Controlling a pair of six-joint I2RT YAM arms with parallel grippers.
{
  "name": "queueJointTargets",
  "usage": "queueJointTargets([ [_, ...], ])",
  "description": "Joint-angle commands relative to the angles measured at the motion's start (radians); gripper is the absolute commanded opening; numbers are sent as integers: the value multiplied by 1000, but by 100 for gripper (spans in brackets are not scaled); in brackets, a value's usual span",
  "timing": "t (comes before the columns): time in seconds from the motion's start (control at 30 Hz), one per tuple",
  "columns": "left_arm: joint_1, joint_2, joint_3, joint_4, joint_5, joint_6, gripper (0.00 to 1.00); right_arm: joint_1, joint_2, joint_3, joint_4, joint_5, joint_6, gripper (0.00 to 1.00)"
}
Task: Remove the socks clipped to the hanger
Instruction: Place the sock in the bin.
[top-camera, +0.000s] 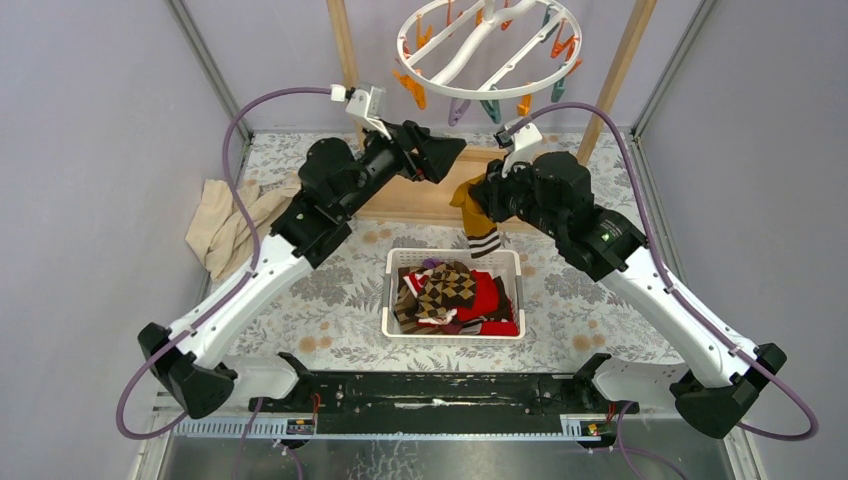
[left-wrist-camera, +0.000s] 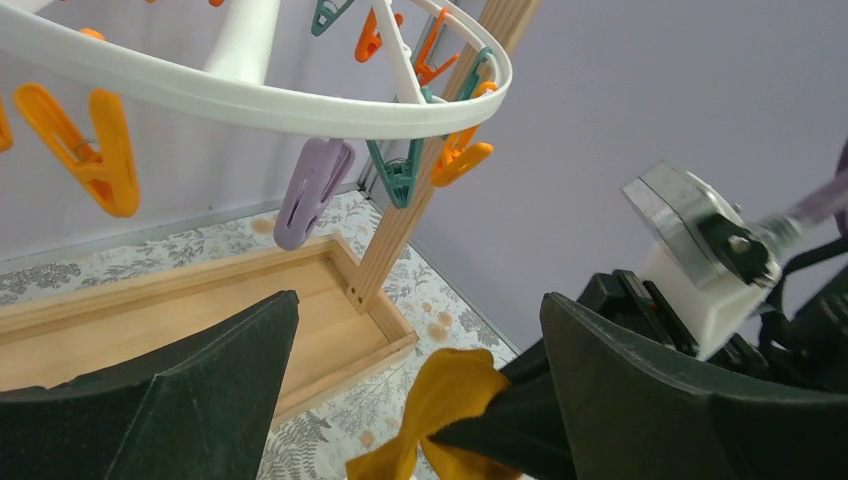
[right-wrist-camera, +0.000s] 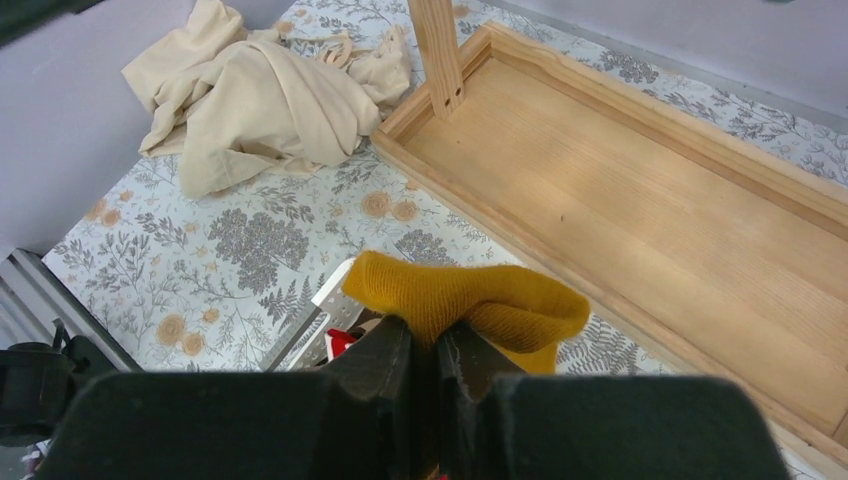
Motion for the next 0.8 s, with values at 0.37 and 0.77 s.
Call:
queueJointTargets([
  [0.37, -4, -266, -149, -291, -120, -6, 99, 0, 58, 104, -62, -169, 40, 0],
  [0.77, -5, -394, -228, -395, -166, -12, 99, 153, 161, 218, -145, -156, 51, 0],
])
